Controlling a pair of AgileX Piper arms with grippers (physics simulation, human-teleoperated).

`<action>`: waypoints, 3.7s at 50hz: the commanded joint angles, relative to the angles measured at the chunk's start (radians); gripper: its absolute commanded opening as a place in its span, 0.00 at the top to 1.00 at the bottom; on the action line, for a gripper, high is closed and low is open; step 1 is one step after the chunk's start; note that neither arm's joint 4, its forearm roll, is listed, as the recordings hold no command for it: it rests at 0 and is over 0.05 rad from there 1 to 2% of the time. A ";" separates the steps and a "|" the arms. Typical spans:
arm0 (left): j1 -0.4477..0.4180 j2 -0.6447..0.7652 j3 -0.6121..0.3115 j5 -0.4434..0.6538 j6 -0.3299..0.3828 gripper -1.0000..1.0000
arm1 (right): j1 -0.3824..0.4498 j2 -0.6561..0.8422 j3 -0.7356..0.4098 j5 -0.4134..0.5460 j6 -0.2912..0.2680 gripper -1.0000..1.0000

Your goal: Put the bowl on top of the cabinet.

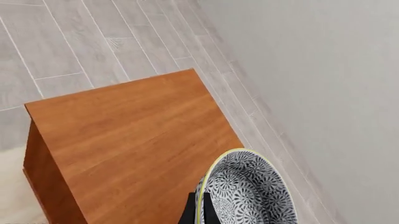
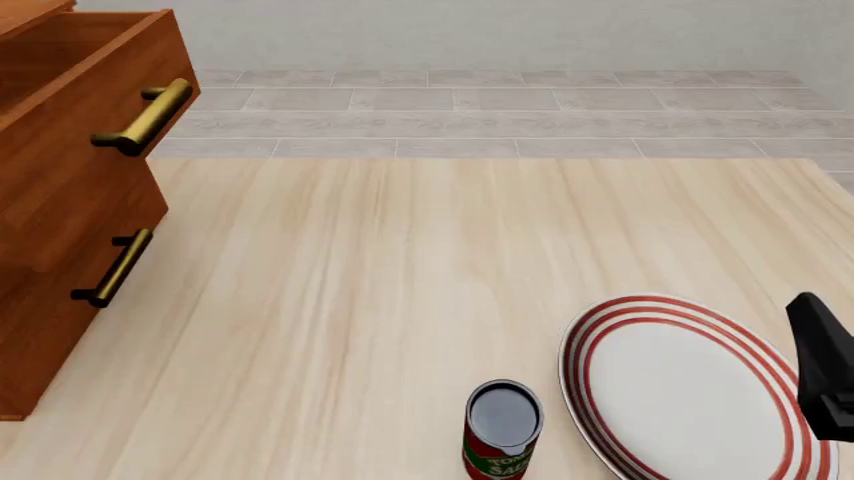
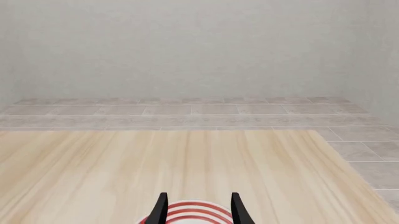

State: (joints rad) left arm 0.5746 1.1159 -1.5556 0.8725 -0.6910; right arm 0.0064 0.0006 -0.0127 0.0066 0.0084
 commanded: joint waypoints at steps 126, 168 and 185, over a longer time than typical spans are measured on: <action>0.124 0.022 0.162 -0.125 -0.028 1.00 | 0.010 0.001 -0.005 0.012 -0.021 0.00; 0.135 0.001 0.217 -0.167 -0.064 1.00 | 0.010 0.001 0.001 0.007 -0.021 0.00; 0.136 0.000 0.224 -0.183 -0.065 1.00 | 0.009 0.001 0.005 0.005 -0.022 0.00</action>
State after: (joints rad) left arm 0.7124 1.1217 -1.3320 0.7022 -0.7577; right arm 0.0158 0.0020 -0.0105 0.0139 -0.0131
